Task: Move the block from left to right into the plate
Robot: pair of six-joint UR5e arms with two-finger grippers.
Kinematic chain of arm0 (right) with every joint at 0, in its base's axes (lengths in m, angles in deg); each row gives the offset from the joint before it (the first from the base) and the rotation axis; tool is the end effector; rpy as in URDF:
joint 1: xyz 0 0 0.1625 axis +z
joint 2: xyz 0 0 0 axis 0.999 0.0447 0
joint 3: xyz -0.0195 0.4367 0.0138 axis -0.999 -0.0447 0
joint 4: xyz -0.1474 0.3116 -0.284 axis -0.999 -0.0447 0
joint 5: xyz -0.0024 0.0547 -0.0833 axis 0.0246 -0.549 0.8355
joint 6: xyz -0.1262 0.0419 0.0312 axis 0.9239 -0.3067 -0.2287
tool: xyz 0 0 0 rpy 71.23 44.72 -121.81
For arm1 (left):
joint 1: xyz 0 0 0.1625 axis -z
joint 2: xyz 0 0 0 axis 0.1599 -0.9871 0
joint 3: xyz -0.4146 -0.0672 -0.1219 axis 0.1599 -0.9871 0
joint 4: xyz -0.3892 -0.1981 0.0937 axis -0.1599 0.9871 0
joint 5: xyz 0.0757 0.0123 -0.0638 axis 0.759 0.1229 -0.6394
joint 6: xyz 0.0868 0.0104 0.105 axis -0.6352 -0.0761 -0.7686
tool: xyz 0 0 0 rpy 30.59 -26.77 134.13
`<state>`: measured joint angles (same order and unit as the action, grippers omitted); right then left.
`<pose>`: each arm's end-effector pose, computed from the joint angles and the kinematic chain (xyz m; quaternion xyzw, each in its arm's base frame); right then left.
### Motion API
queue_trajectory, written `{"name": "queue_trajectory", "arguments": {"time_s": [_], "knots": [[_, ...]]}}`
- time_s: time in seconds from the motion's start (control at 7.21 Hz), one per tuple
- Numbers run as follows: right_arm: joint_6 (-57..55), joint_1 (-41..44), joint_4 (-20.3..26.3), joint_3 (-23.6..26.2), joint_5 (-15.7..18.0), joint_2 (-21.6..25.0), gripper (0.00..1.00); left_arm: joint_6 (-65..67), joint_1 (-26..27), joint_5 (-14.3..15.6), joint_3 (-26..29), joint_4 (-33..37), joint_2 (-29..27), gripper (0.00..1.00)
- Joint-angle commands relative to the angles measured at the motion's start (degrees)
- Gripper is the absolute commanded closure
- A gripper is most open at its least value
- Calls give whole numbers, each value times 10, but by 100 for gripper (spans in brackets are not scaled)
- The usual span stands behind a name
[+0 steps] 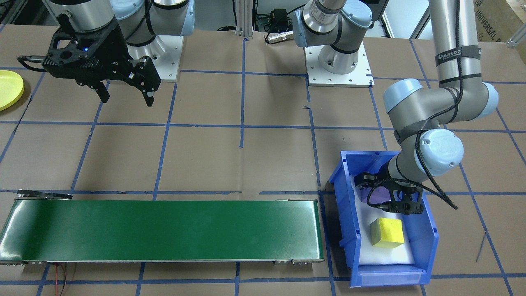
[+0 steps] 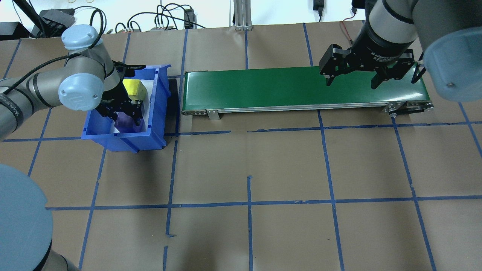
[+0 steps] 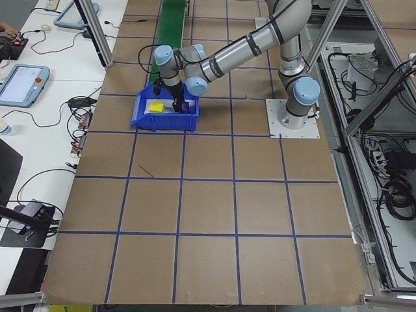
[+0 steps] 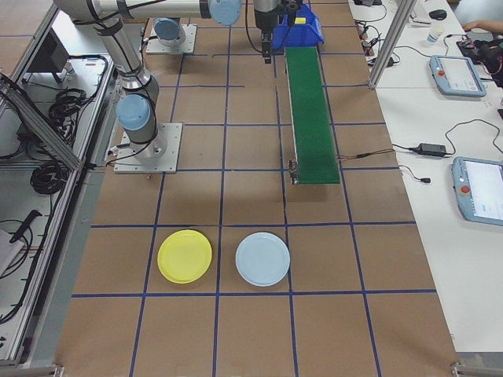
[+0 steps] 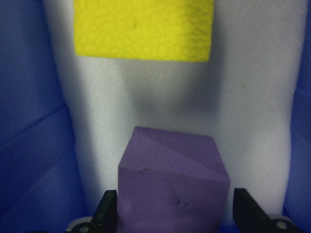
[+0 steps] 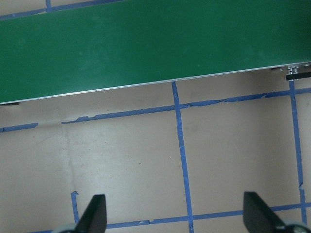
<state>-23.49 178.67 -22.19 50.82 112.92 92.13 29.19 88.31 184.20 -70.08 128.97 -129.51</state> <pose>0.1482 -0.5084 0.4716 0.0588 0.9964 -0.0582 0.0193 -0.0018 -0.6242 0.1874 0.0284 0.9957 0.0813 0.0332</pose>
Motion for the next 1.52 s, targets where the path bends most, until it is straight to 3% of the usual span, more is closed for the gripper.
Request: {"name": "queue_trajectory", "arguments": {"time_s": [0.0,0.28,0.42,0.69,0.97,1.11,1.25,1.39], "knots": [[0,0,0,1,0,-1,0,-2,1,-1,27,-13,38,86],[1,0,1,1,1,-1,0,-2,20,-8,51,14,113,86],[1,0,1,1,1,-1,0,-3,42,-35,61,7,147,86],[1,0,0,0,1,-1,0,5,81,-99,97,3,152,86],[2,0,0,0,1,-1,0,9,112,-180,97,-24,84,84],[2,0,-1,1,0,-1,0,18,133,-184,96,-80,38,84],[2,0,0,1,0,-1,0,36,142,-184,95,-91,9,80],[2,0,1,0,0,-1,0,36,142,-183,89,-91,3,67]]}}
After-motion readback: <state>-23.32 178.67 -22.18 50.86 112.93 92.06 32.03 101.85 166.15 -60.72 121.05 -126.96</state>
